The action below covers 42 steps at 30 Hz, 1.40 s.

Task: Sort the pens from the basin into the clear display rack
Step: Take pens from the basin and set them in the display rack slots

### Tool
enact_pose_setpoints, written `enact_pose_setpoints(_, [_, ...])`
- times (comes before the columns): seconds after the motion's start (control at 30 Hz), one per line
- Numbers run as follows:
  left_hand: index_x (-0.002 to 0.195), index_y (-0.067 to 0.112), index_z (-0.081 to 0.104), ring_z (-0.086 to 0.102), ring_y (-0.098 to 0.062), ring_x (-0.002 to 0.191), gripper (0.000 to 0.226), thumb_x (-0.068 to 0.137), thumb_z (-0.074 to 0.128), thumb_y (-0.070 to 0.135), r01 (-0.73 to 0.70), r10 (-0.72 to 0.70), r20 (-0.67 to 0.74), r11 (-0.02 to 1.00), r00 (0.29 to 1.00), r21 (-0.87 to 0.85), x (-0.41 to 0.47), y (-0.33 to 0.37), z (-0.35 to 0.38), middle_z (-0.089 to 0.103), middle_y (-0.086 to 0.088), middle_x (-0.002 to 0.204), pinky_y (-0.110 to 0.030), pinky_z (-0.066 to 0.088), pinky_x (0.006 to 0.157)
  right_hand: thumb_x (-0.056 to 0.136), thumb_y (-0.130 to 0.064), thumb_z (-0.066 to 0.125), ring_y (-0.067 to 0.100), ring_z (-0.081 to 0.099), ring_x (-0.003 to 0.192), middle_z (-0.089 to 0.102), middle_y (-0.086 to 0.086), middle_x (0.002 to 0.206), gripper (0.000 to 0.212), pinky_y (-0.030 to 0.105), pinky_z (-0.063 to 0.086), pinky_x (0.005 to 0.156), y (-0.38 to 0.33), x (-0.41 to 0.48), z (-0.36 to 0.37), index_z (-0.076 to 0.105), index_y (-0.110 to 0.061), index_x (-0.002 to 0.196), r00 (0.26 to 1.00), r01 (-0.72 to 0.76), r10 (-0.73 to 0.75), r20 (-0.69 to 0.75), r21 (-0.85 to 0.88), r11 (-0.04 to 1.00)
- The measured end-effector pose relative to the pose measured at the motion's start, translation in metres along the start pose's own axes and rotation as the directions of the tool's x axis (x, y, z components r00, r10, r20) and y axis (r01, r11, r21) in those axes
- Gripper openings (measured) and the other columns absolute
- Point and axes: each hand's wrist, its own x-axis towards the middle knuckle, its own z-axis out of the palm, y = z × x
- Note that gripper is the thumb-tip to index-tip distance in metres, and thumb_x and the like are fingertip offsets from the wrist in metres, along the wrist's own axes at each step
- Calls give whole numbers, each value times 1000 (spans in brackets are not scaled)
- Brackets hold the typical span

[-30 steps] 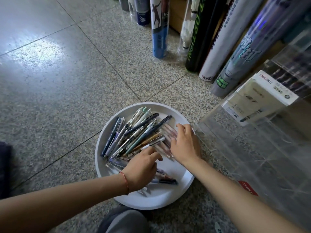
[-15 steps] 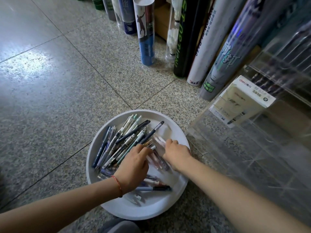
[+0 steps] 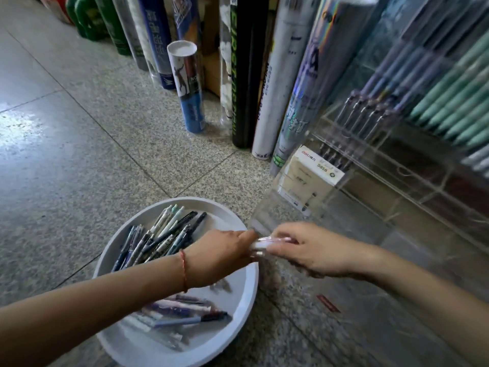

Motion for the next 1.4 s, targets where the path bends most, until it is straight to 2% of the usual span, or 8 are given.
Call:
enact_pose_setpoints(0.3, [78,18,59,41,-1,43,15,80,56,33,178,-285,-64,744,956,-644,43,59,-63,51,12,49,-12,34,44,80,-27,55,13,54,56,57,6,67,26,19,48,50,-15,-55,-50,63,-6,93,957,282,-107,-270,779,560])
enact_pose_setpoints(0.43, [80,8,64,28,-8,30,14,71,55,14,308,-216,262,213,941,-927,68,95,-95,40,2,42,-12,24,32,72,-18,60,10,54,50,61,2,61,19,18,46,47,-18,-80,-73,64,-9,89,876,455,-139,-461,696,555])
enact_pose_setpoints(0.67, [104,5,61,48,-12,44,32,79,53,24,227,-47,225,40,973,-973,104,118,-118,58,-6,66,-18,37,35,70,-24,61,7,58,62,63,1,73,24,19,52,57,-11,-106,-112,66,-8,88,669,625,0,-743,563,541])
enact_pose_setpoints(0.83, [100,4,60,40,-9,42,22,83,62,17,213,-178,197,75,964,-974,110,125,-111,59,-4,67,-14,27,34,89,-13,50,15,65,77,66,10,88,23,32,57,74,-8,-107,-116,64,-6,105,705,626,-25,-709,605,492])
enact_pose_setpoints(1.03, [101,10,55,51,-5,47,11,91,51,13,89,-336,-49,382,941,-920,122,128,-102,55,1,63,-15,31,40,73,-18,64,18,67,81,69,13,91,27,28,57,70,-10,-100,-115,66,-11,100,618,668,85,-782,578,469])
enact_pose_setpoints(1.13, [99,12,55,59,-6,55,9,91,51,14,36,-303,-134,496,944,-868,129,130,-100,58,3,64,-16,36,41,62,-22,69,17,66,78,69,11,87,27,29,55,69,-12,-96,-117,69,-12,87,527,676,175,-831,535,506])
enact_pose_setpoints(1.23, [100,18,55,60,-14,57,11,93,47,15,24,-342,-120,388,932,-921,134,130,-104,60,-3,71,-21,39,36,60,-17,68,20,70,84,73,9,86,30,30,58,76,-18,-111,-134,66,-9,89,390,729,166,-906,413,545])
enact_pose_setpoints(1.4, [105,22,57,45,-5,40,19,95,43,13,-9,-413,-200,421,889,-907,143,111,-109,55,4,53,-16,31,35,78,-14,64,15,69,90,71,1,90,14,23,56,76,-27,-133,-148,64,-19,91,65,644,-195,-979,-108,757])
